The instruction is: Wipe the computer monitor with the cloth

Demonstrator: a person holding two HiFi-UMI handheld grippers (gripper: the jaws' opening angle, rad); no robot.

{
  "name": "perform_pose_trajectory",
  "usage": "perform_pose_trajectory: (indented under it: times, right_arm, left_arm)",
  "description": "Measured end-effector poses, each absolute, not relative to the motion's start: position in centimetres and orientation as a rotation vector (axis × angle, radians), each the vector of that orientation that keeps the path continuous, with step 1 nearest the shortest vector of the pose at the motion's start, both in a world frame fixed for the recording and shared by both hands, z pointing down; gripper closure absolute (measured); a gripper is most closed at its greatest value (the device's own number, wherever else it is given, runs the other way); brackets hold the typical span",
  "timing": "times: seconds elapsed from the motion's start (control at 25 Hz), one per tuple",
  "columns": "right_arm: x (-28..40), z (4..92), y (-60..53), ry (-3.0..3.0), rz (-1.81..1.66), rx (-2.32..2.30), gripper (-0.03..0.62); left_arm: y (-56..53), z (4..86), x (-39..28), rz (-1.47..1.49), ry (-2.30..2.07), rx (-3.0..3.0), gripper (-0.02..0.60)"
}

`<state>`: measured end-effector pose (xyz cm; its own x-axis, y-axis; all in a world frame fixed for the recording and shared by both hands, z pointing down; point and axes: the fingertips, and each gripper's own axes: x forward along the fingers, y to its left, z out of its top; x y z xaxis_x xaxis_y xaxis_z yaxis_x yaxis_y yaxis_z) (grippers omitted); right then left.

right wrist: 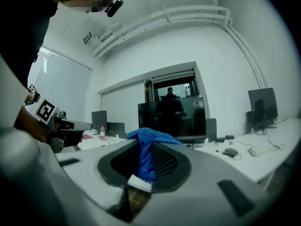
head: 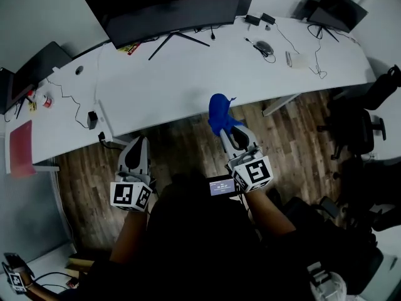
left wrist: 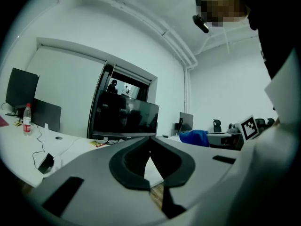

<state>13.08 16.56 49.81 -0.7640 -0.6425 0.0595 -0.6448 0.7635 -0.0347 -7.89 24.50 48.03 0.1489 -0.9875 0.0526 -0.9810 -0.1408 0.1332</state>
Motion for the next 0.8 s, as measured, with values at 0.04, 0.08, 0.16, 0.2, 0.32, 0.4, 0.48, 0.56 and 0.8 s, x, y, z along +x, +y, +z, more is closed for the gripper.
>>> perform_pose_trajectory:
  times: [0.04,0.08,0.16,0.2,0.32,0.4,0.48,0.56,0.8]
  right_arm:
    - [13.4,50.2,17.5,-2.903,0.094,1.068,0.533]
    - [13.8,50.4,18.3,-2.897,0.104,1.074,0.533]
    - [14.1,50.6,20.1,-2.894,0.103,1.073,0.533]
    - [14.2,50.7,20.9,-2.894,0.099,1.068,0.533]
    - [14.5,51.6,22.9,-2.867,0.088,1.062,0.533]
    - [14.5,52.1,24.6,-2.835,0.076,1.063,0.533]
    - [14.2,51.8,26.7,-2.832,0.057,1.067,0.533]
    - [14.0,51.2,29.1,-2.837,0.047,1.089,0.533]
    - [14.6,51.6,35.5,-2.823,0.159,1.181,0.533]
  left_arm:
    - [25.2,48.3,-7.6,-0.073,-1.962,2.268,0.588]
    - [26.0,48.5,-7.4,-0.075,-1.958,2.265,0.588]
    - [27.4,48.9,-7.1,-0.078,-1.942,2.266,0.588]
    - [28.1,49.0,-6.9,-0.08,-1.929,2.275,0.588]
    - [29.9,49.7,-6.2,-0.101,-1.858,2.302,0.588]
    - [31.5,49.8,-6.1,-0.119,-1.833,2.314,0.588]
    - [33.5,49.5,-6.4,-0.129,-1.835,2.326,0.588]
    - [35.6,49.5,-6.8,-0.143,-1.842,2.332,0.588]
    - [42.3,50.6,-7.2,-0.178,-1.851,2.316,0.588]
